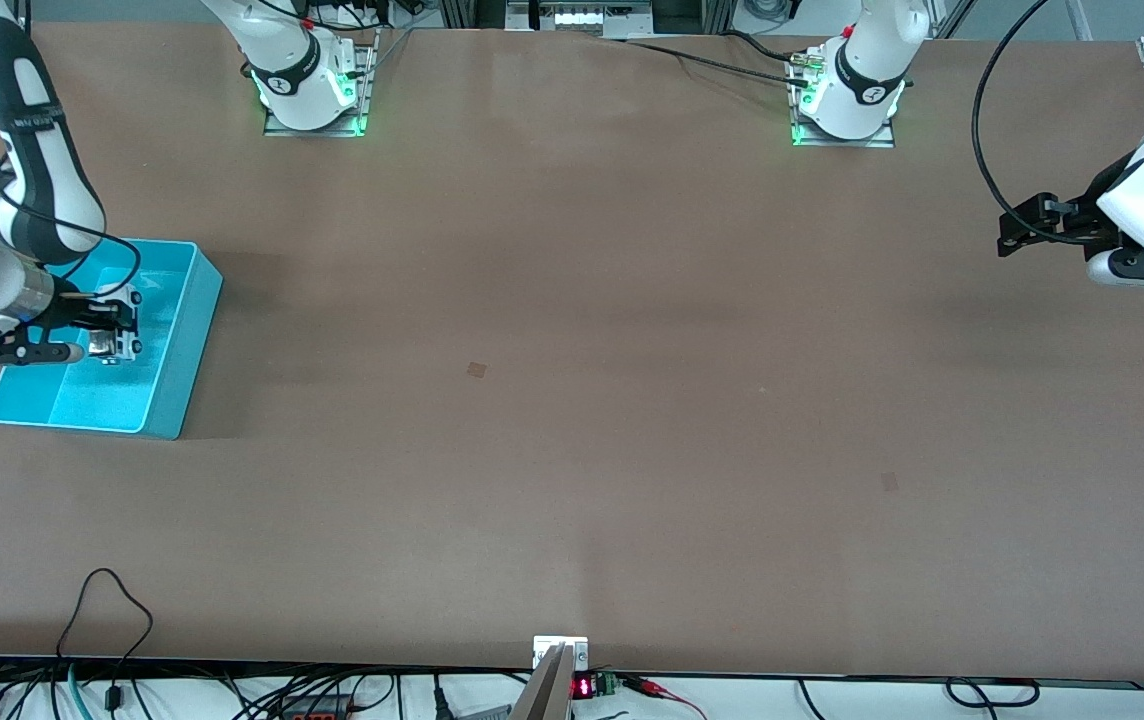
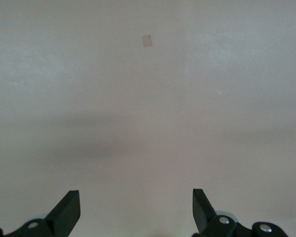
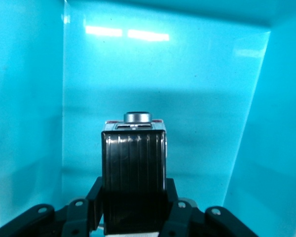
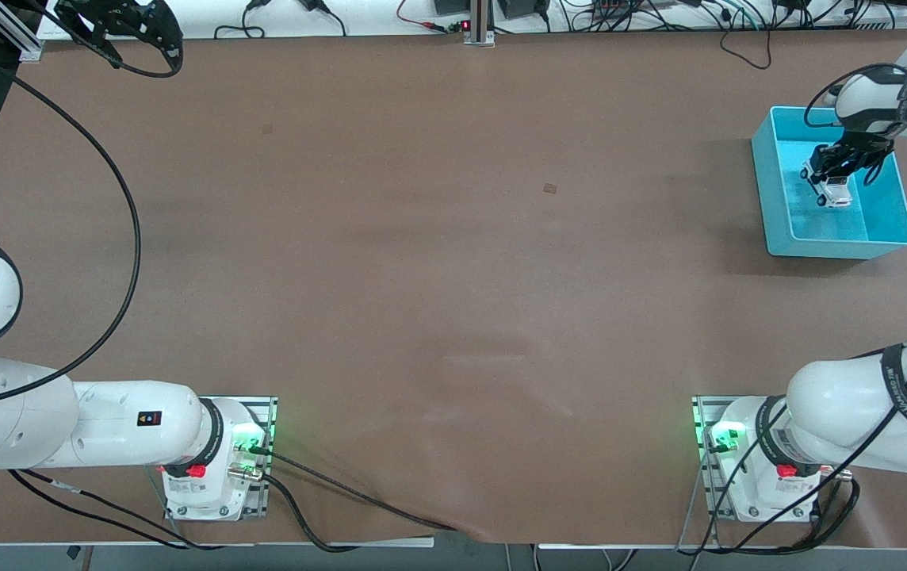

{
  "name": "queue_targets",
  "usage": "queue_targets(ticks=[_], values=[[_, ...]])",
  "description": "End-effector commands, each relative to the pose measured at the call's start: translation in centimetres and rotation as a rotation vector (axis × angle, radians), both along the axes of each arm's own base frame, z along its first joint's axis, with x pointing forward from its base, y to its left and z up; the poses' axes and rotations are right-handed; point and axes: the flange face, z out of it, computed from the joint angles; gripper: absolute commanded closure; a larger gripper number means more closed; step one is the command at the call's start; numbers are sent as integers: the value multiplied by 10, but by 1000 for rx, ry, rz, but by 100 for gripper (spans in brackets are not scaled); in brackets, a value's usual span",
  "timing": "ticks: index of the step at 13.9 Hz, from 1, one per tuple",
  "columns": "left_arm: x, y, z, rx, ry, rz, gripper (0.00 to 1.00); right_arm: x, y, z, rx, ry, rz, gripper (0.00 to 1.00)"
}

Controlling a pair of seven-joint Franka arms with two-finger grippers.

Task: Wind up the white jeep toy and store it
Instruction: 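Lower the jeep onto the bin floor and open the right gripper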

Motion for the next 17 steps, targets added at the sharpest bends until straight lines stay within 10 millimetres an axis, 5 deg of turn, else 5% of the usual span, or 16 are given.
queue_targets(ticks=[1, 5, 7, 11, 12, 14, 17], values=[[-3, 0, 8, -4, 0, 2, 0, -2, -9, -20, -7, -2, -20, 100], [-3, 1, 8, -4, -2, 2, 0, -6, -10, -34, 4, 25, -27, 95], [-3, -1, 8, -4, 0, -1, 0, -7, -9, -36, 6, 33, -29, 59], [-3, 0, 8, -4, 0, 2, 0, -4, -7, -33, 4, 28, -24, 18], [-3, 0, 8, -4, 0, 0, 0, -2, -5, -30, 3, 23, -17, 17], [-3, -1, 8, -4, 0, 0, 0, 1, -4, -19, -3, 4, -10, 0], [-3, -1, 8, -4, 0, -1, 0, 4, -1, 17, -12, -31, 7, 0]])
